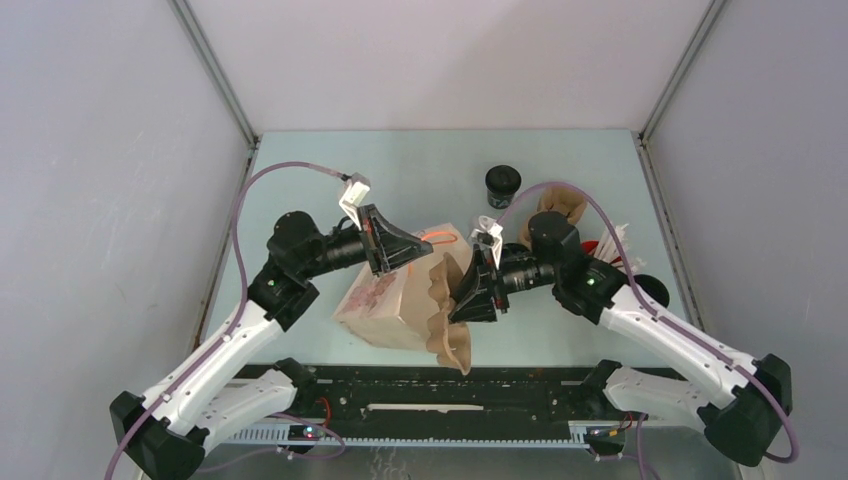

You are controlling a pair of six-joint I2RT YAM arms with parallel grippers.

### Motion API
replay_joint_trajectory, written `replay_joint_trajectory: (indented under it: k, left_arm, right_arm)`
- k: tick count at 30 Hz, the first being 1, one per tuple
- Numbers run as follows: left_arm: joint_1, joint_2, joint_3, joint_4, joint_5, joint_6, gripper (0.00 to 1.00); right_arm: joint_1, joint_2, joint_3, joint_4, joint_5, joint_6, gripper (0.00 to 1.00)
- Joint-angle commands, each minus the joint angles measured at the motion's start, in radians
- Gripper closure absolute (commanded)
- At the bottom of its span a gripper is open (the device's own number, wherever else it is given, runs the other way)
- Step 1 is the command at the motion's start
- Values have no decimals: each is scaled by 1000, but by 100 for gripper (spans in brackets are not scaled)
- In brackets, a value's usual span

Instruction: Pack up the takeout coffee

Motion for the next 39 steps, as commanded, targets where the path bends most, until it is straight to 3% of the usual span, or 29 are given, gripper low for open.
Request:
replay_joint_trajectory:
  k: [1,11,17,25,34,39]
  left_arm:
    - [2,-10,-19,53,65,2,100]
    - [1,-18,-35,59,123,18,100]
    - [-1,-2,-42,68,134,11,100]
    - [-8,1,-51,110,136,-17,100]
    - [-15,9,-46,130,123,-33,100]
    - [-15,10,-65,168,24,-73,100]
  right_arm:
    - [-41,72,12,131,-154,34,59]
    - [-86,170,102,-28,-27,-67,59]
    - [-86,152,109,4,117,15,60]
    - [-33,131,108,-54,465,-13,59]
    - [129,141,109,-38,745,-73,58]
    - [221,156,103,-4,831,-117,57]
